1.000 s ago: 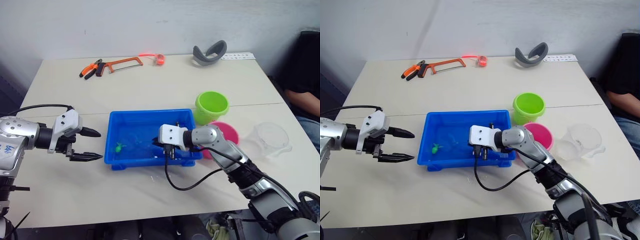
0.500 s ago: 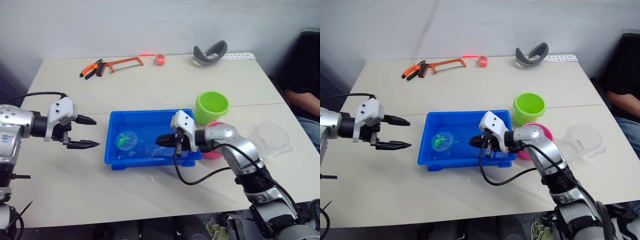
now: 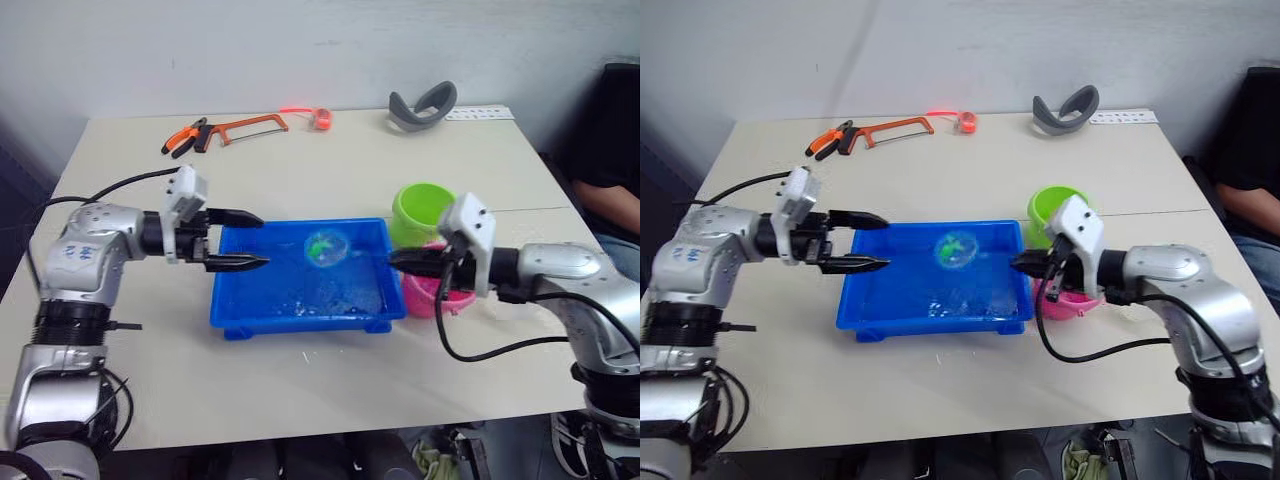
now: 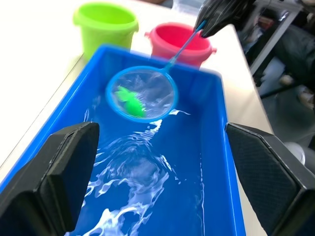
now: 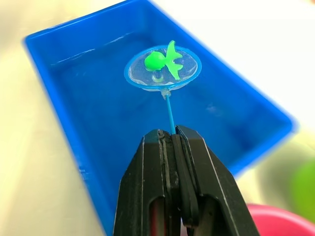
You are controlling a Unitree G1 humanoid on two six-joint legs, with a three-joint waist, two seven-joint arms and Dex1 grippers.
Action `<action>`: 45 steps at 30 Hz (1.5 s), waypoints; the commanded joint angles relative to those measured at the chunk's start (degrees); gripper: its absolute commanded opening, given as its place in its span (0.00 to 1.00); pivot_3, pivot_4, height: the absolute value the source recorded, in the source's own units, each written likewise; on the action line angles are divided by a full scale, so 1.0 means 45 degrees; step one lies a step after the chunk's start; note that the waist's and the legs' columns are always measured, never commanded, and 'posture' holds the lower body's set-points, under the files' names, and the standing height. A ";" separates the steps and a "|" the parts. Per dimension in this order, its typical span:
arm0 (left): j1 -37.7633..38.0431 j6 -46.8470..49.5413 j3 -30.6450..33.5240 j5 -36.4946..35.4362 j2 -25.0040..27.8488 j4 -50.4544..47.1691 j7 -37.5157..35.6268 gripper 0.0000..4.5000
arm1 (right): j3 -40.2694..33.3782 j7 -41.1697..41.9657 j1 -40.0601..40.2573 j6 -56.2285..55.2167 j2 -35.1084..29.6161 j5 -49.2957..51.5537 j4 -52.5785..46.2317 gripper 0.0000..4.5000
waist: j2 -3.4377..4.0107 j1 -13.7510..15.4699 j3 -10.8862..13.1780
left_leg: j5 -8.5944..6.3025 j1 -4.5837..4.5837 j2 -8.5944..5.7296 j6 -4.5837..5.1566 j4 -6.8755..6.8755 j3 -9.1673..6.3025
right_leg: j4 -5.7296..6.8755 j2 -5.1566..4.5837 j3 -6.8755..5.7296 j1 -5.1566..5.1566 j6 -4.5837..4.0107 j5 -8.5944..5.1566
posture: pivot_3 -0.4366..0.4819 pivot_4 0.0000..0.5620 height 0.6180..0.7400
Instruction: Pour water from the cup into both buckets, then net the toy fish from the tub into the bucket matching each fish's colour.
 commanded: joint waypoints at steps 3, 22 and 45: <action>-0.1508 -0.0826 -0.0577 0.0170 -0.1186 0.1006 -0.0345 0.99 | -0.1710 -0.0118 -0.0129 -0.0004 -0.1825 0.0251 -0.0612 0.00 | 0.0002 0.0030 0.0000 | -0.0003 0.0002 -0.0007 0.0005 0.0001 0.0008 | -0.0007 0.0009 0.0008 0.0004 0.0001 0.0001 | 0.48 0.27 1.00; -0.2122 -0.1791 -0.0792 0.0637 -0.2399 0.1508 0.0031 0.99 | -0.1227 -0.0090 0.0843 -0.7139 -0.5220 -0.4034 0.3926 0.00 | 0.0002 0.0022 0.0001 | -0.0003 0.0010 -0.0007 0.0006 -0.0002 0.0028 | -0.0017 0.0013 0.0025 0.0003 0.0004 0.0002 | 0.48 0.27 1.00; -0.1940 -0.1313 -0.0858 0.0543 -0.2170 0.0794 0.0019 0.99 | 0.0742 -0.5379 -0.0101 -2.0362 -0.6983 -1.2390 0.8331 0.00 | 0.0013 -0.0081 0.0007 | 0.0008 0.0029 0.0003 -0.0012 0.0006 0.0048 | 0.0011 0.0012 0.0037 0.0000 0.0004 0.0001 | 0.48 0.27 1.00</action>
